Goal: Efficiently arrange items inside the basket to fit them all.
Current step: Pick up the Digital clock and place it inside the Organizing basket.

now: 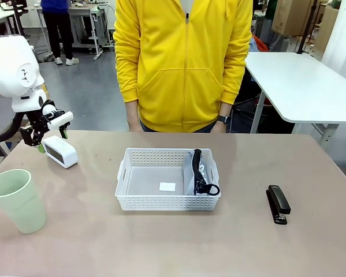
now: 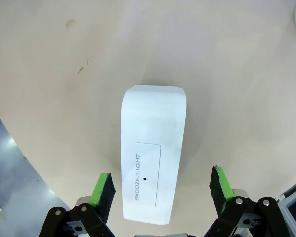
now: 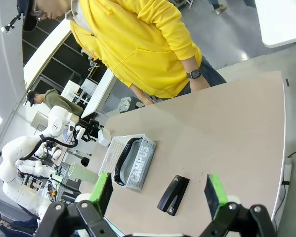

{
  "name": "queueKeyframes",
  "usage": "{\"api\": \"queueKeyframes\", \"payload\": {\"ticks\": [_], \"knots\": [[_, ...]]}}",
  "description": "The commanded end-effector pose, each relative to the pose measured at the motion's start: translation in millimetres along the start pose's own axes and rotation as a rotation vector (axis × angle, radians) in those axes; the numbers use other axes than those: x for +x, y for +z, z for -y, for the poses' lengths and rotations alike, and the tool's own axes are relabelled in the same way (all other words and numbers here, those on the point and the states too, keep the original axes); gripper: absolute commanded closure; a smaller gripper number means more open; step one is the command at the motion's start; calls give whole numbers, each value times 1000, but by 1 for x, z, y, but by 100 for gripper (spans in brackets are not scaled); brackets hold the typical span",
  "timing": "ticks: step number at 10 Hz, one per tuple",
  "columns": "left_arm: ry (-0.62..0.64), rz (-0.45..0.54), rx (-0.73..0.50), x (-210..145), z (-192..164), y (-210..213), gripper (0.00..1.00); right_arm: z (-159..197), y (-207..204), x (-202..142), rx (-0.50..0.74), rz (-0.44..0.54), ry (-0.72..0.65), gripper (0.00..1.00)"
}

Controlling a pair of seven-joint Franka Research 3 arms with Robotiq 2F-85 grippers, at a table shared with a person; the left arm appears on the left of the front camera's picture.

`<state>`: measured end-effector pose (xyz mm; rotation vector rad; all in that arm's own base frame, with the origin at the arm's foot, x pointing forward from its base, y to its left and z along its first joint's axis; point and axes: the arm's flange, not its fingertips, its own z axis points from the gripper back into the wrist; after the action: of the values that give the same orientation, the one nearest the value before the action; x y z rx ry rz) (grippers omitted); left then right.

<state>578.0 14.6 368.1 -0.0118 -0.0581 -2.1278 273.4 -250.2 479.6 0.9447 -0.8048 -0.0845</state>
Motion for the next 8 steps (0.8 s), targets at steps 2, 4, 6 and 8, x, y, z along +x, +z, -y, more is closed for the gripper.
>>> {"api": "queueKeyframes", "payload": {"ticks": [2, 4, 6, 8], "knots": [[-19, 27, -44, -8, -12, -12, 0, 0, 0, 3, 15, 19, 27, 0], [-22, 39, -74, -12, -18, -26, 0, 0, 0, 3, 15, 19, 27, 0], [-26, 37, -86, -12, -23, -31, 0, 0, 0, 3, 15, 19, 27, 0], [-21, 46, -90, -12, -26, -32, 4, 0, 0, 3, 15, 19, 27, 0]]}}
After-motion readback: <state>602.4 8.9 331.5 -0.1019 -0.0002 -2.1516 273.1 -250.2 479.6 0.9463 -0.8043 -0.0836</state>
